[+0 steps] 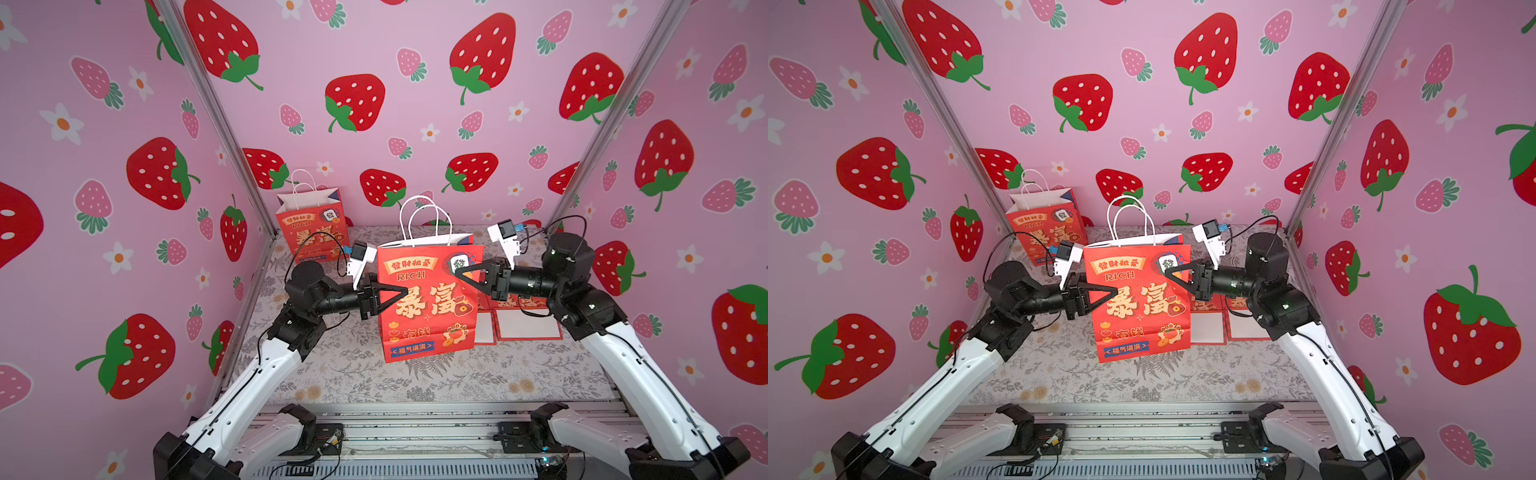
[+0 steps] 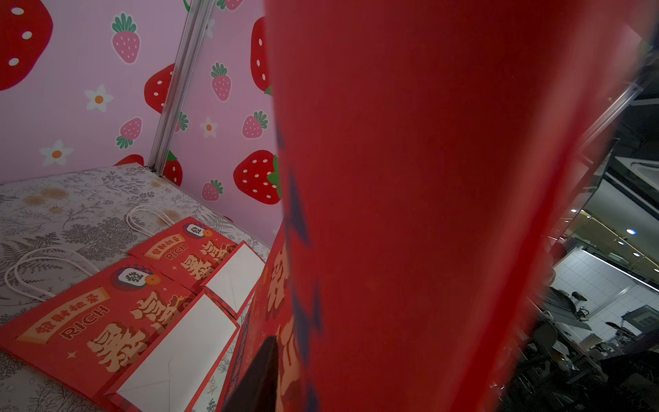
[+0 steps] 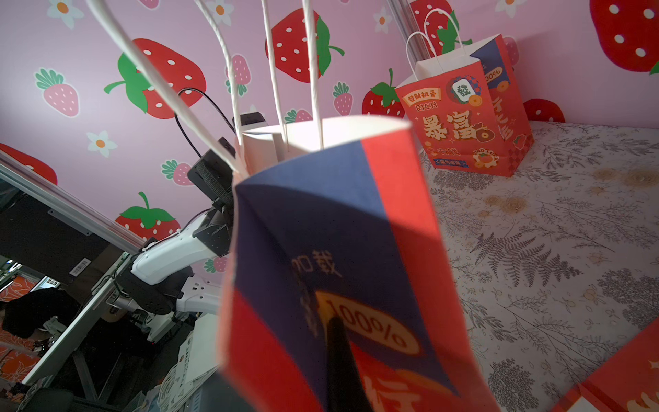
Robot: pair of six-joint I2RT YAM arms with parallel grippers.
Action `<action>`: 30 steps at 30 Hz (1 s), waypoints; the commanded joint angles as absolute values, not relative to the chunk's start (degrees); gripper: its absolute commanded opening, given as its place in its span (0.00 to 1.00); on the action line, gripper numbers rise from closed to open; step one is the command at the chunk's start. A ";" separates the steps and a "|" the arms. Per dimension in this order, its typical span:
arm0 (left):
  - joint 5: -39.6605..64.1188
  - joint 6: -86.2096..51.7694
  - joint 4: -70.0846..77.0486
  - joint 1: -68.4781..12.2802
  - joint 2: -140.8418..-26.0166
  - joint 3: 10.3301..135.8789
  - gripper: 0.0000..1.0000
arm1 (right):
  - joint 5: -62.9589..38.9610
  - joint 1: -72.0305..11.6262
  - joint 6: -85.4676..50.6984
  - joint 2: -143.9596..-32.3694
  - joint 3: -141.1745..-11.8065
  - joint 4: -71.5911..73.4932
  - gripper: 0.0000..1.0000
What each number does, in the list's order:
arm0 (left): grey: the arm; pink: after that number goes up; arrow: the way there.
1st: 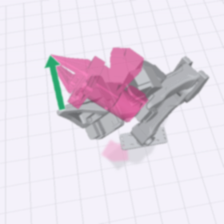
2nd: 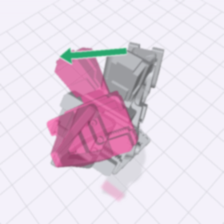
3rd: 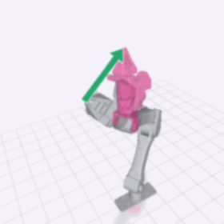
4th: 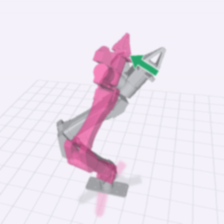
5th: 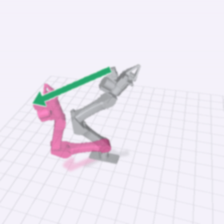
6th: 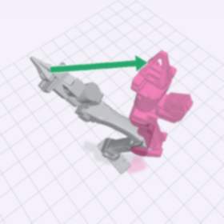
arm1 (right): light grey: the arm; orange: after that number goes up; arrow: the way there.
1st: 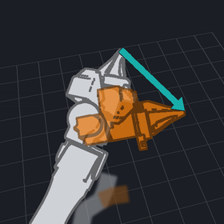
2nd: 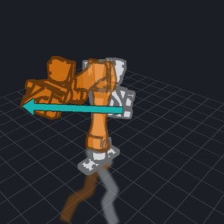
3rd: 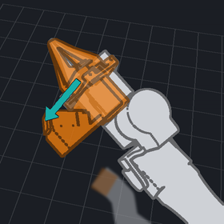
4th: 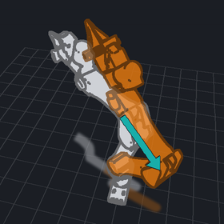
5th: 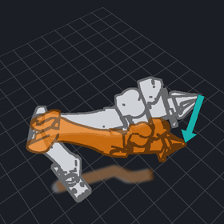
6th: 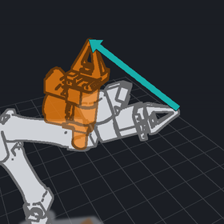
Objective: Put away the paper bag
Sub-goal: Press the paper bag.
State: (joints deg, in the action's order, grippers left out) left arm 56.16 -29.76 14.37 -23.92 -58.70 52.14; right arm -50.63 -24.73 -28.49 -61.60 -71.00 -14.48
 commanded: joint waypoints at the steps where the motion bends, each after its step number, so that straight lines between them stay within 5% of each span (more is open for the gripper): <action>1: 57.57 -28.99 15.57 -24.49 -59.06 54.47 0.34 | -50.20 -25.14 -29.53 -61.35 -70.67 -11.11 0.00; 9: 55.05 -27.36 12.61 -24.39 -57.92 54.88 0.09 | -49.55 -25.22 -28.79 -61.13 -70.42 -11.94 0.04; 11: 54.64 -27.13 11.49 -24.26 -58.01 55.06 0.00 | -49.05 -25.22 -28.41 -60.77 -70.14 -12.21 0.12; 21: 58.44 -27.79 8.91 -21.32 -58.38 54.88 0.00 | -41.70 -24.97 -25.73 -54.80 -64.66 -15.36 0.82; 26: 63.09 -33.60 14.76 -17.15 -58.15 54.14 0.00 | -31.47 -23.25 -23.14 -48.42 -61.50 -23.20 0.98; 30: 67.52 -39.61 19.75 -15.73 -61.80 57.33 0.00 | -28.10 -18.94 -24.17 -43.01 -56.15 -24.76 0.99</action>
